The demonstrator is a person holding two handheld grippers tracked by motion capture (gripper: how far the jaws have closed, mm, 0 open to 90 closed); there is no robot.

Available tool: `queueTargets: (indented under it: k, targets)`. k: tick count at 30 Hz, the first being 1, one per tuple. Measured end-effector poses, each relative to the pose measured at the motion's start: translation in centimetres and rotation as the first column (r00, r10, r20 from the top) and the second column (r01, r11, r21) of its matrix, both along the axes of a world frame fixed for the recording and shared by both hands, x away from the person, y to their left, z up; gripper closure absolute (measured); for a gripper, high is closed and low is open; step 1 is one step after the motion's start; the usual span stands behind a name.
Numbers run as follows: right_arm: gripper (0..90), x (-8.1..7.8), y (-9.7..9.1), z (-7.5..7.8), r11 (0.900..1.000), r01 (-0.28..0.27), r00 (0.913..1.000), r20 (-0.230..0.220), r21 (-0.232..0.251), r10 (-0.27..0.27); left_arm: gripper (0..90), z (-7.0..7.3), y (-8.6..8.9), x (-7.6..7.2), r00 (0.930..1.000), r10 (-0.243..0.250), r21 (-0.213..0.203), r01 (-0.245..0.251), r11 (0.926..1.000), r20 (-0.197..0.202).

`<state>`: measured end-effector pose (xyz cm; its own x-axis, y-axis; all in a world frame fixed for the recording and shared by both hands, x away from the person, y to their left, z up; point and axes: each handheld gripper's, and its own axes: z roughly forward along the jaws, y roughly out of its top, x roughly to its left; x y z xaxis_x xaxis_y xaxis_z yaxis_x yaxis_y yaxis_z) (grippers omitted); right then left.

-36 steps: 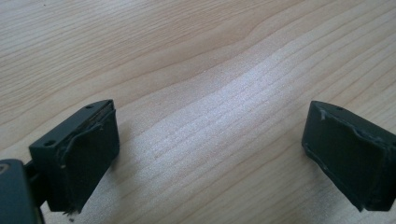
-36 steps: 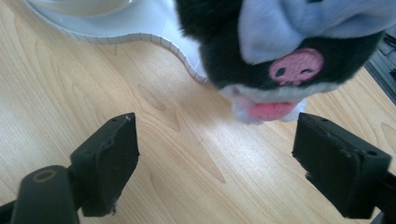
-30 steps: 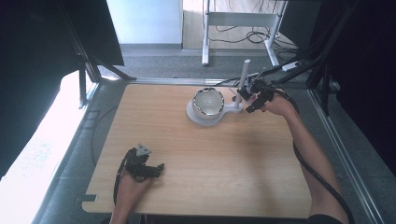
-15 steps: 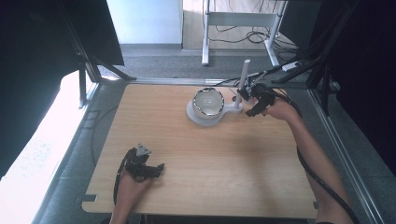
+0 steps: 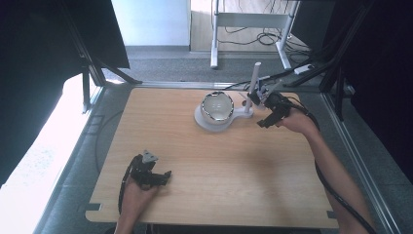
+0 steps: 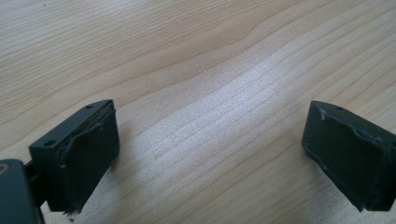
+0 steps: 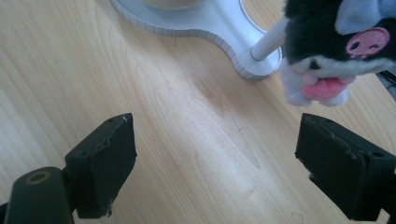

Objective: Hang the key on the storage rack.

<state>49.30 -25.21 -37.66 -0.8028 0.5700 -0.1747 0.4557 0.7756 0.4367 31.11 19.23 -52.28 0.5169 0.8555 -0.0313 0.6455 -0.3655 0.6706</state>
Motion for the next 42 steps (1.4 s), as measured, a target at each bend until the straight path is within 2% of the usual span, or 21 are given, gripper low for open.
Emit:
queueTargets:
  k: [9, 19, 29, 42]
  targets:
    - [11.4, -1.4, 0.0, -0.2, 0.9998, -0.012, 0.9999, 0.004, 0.018, 0.012, 4.1, 0.0, 0.0, 0.0, 1.0, 0.0, 0.001, 0.0, 1.0, 0.0]
    - [11.5, -3.7, 0.0, -0.4, 0.9982, -0.039, 0.9991, 0.017, 0.047, 0.038, 4.1, 0.0, 0.0, 0.0, 1.0, 0.0, 0.0, 0.0, 1.0, 0.0]
    - [11.4, -6.1, 0.1, -0.7, 0.9964, -0.068, 0.9972, 0.033, 0.052, 0.066, 4.1, 0.0, 0.0, 0.0, 1.0, -0.002, 0.002, 0.002, 1.0, 0.001]
    - [6.3, -9.7, 0.2, -1.4, 0.9927, -0.109, 0.9923, 0.064, 0.051, 0.106, 4.1, 0.0, 0.0, 0.0, 1.0, -0.002, 0.002, 0.002, 1.0, 0.001]
